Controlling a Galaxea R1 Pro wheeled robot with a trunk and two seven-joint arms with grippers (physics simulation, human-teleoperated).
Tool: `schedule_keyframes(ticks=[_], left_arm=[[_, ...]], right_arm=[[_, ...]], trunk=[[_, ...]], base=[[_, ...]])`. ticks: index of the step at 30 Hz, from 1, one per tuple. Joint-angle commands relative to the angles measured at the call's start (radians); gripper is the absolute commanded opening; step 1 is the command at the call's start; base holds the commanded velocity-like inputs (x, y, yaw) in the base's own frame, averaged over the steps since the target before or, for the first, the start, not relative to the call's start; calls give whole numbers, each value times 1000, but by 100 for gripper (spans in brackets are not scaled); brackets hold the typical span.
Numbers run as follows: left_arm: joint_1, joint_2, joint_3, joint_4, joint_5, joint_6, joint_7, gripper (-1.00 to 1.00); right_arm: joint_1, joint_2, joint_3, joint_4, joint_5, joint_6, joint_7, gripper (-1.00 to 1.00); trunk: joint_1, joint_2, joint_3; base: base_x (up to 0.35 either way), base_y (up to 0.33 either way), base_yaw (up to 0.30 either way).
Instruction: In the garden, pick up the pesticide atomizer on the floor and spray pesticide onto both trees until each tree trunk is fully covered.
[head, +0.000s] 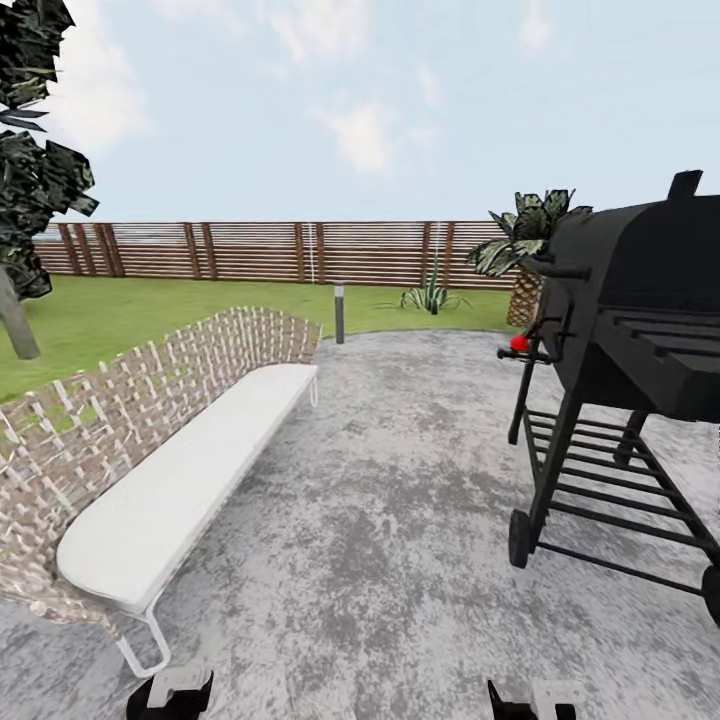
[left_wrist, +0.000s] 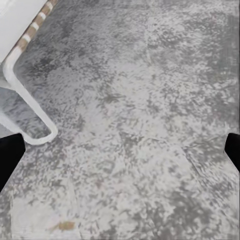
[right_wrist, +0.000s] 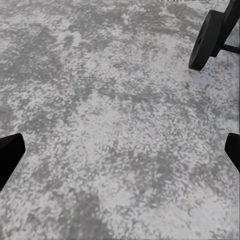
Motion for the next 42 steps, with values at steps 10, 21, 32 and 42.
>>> schedule_keyframes(ticks=[10,21,32,42], left_arm=[[0,0,0,0,0,0,0,100],[0,0,0,1,0,0,0,100],[0,0,-1,20,-1,-1,0,100],[0,0,-1,20,-2,-2,0,100]], right_arm=[[0,0,0,0,0,0,0,100],[0,0,-1,1,1,0,0,100],[0,0,-1,2,1,0,0,100],[0,0,-1,2,1,0,0,100]], trunk=[[0,0,0],[0,0,0],[0,0,0],[0,0,0]], base=[[340,31,-15],[340,1,0],[340,0,0],[340,0,0]])
